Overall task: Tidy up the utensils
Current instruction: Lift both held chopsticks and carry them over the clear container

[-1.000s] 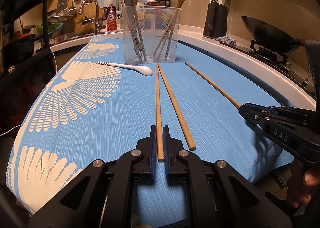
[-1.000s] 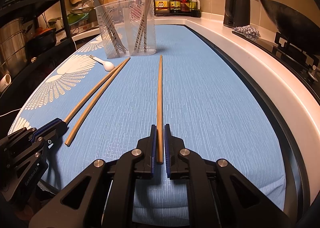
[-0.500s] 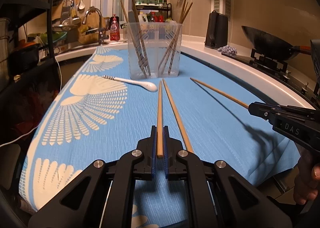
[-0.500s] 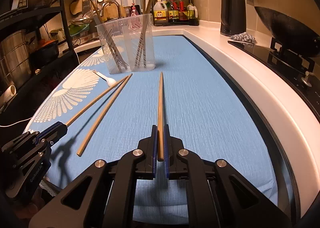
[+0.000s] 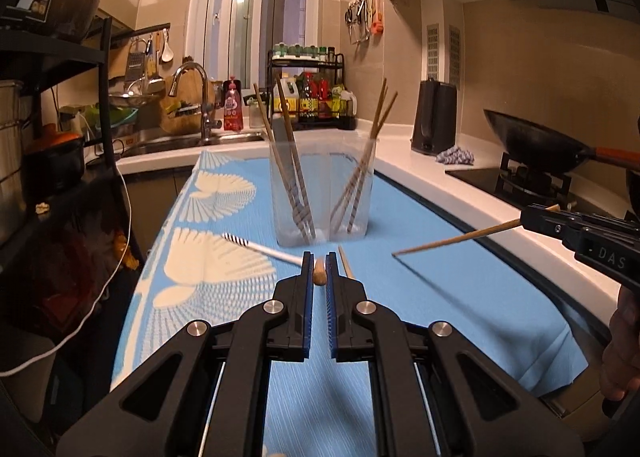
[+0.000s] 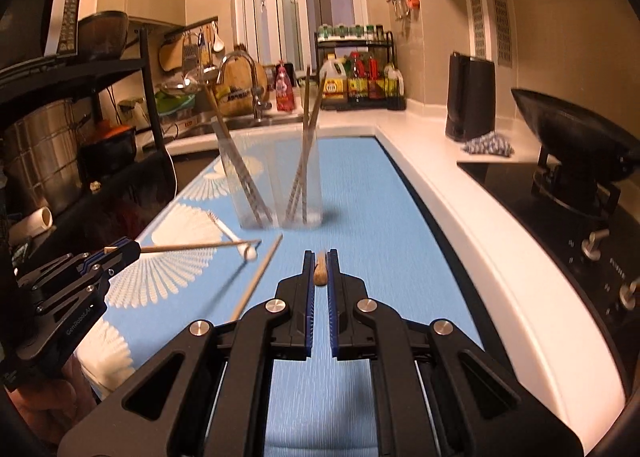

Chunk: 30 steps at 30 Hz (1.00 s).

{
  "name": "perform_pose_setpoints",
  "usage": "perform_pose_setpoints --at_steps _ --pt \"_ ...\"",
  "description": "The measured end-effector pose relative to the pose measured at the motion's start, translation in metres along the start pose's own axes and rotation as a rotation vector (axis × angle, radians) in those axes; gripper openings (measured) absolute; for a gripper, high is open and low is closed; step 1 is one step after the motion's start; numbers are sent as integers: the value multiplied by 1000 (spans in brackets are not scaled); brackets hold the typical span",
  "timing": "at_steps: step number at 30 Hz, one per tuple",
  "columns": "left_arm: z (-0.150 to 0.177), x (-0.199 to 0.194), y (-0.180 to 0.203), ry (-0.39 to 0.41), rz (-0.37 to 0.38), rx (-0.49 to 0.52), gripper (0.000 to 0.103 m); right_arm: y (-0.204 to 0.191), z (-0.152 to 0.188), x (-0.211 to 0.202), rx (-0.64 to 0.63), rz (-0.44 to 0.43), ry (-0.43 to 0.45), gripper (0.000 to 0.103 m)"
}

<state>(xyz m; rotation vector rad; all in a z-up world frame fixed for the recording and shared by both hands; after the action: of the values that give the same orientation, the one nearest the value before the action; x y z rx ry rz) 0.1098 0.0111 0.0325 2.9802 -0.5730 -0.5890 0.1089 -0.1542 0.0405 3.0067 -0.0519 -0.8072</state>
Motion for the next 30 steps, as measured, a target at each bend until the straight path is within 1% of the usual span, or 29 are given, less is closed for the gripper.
perform_pose_setpoints --at_steps 4,6,10,13,18,21,25,30 --pt "-27 1 -6 22 18 -5 6 0 -29 0 6 -6 28 6" --pt "-42 3 -9 29 22 -5 6 0 -40 2 13 -13 30 6" --pt "-74 4 -18 43 56 -40 6 -1 -64 4 12 -23 18 6" --pt "-92 5 -21 43 71 -53 6 -3 -82 0 16 -38 32 6" --pt "-109 8 -25 38 89 -78 6 -7 -106 -5 10 -52 54 6" --pt "-117 8 -27 29 96 -85 6 -11 -118 -4 10 -64 52 6" --pt "-127 11 -36 -5 118 -119 6 -15 -135 -3 2 -75 49 6" --pt "-139 17 -46 -41 114 -137 6 -21 -161 -6 -11 -91 71 6"
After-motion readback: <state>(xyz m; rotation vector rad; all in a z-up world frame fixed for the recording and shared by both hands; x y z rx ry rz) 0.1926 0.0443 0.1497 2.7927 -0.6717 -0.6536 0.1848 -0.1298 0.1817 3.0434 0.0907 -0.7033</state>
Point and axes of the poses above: each gripper's, at about its wrist camera, not at the fingertips, and x roughly the way its jaws point, y to its right, z to its underside, the point moved 6 cm from there along x, roughly the way its jaws point, and after that the axes turned 14 degrees about z, right-handed, at the moved point
